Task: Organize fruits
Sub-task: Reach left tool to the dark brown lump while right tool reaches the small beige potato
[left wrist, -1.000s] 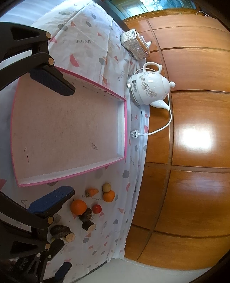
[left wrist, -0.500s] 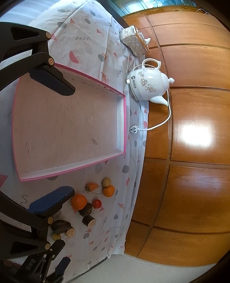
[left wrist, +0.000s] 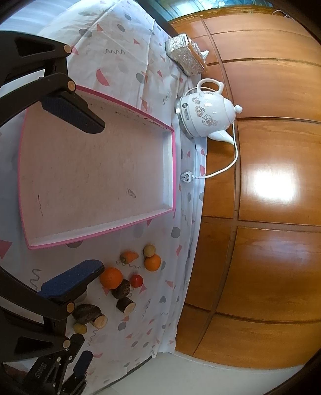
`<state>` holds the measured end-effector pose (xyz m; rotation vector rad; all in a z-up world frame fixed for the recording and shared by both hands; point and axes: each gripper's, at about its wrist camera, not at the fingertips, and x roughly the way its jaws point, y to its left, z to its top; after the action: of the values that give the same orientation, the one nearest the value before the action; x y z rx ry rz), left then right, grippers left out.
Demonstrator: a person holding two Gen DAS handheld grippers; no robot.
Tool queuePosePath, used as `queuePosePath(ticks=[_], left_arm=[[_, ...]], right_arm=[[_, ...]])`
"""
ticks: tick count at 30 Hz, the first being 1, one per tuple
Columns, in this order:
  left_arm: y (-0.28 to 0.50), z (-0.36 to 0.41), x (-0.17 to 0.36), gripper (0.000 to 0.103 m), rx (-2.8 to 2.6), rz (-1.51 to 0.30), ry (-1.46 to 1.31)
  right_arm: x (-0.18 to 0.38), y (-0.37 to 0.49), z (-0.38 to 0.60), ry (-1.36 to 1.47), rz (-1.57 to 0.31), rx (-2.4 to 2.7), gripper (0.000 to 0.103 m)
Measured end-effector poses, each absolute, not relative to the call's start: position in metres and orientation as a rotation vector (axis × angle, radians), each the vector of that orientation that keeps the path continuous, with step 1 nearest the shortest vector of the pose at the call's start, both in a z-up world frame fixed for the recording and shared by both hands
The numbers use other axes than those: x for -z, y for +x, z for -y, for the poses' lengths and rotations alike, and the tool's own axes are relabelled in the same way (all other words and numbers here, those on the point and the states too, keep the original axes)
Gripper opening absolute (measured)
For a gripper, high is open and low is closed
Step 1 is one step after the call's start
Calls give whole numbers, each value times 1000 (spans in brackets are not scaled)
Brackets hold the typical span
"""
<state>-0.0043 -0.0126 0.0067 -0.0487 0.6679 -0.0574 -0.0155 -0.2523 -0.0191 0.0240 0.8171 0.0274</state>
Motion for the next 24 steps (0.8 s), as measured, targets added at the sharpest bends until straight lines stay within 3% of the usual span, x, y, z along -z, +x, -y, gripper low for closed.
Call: queuePosePath(ticks=[5, 8, 10, 24], left_arm=[[-5, 17, -6, 103, 116, -673, -60], [-6, 21, -7, 103, 208, -673, -83], [-7, 26, -7, 103, 267, -676, -92], [-2, 72, -1, 102, 421, -737, 34]], right_arm=[[28, -16, 266, 82, -879, -100, 56], [37, -15, 276, 99, -918, -106, 46], [43, -14, 283, 121, -941, -101, 44], [54, 16, 278, -24, -912, -97, 43]])
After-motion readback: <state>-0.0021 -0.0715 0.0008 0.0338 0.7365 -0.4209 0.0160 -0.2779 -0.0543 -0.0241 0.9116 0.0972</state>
